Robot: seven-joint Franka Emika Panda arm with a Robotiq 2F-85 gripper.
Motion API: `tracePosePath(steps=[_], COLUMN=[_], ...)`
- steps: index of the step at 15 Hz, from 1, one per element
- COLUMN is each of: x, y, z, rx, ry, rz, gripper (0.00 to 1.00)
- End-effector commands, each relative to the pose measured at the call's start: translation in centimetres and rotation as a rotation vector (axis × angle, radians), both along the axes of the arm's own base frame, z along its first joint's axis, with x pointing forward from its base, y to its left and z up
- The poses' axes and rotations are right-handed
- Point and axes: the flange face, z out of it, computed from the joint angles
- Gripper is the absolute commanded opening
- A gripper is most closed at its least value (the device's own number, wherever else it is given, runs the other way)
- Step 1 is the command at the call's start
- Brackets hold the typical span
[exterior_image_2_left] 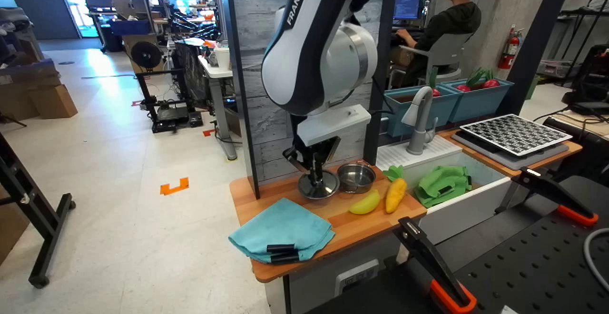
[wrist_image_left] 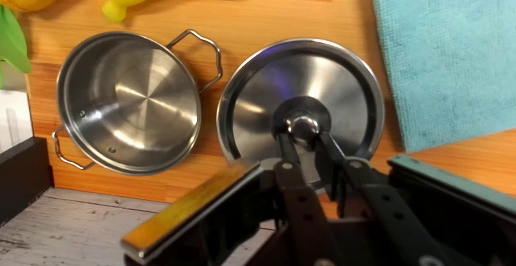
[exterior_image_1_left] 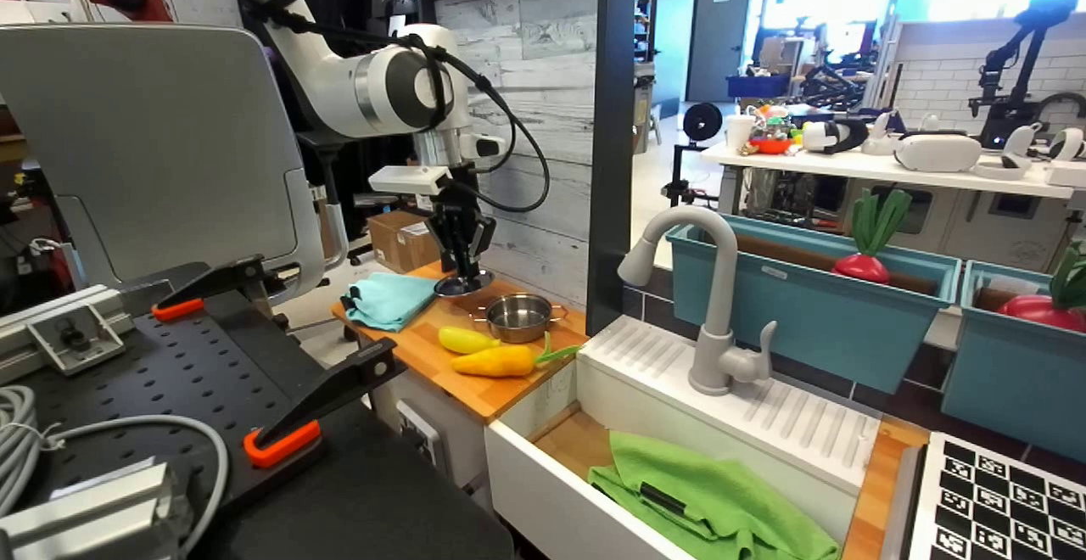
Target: Remove the silver lid from the silver pot, move the faucet to the right
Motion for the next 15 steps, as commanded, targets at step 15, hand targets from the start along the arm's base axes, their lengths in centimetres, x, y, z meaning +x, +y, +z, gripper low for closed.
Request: tracePosePath(steps=[15], x=[1.7], y=[-0.8], z=[-4.2], rx=[0.011], ry=[0.020], rz=[-0.003], gripper=[0.05])
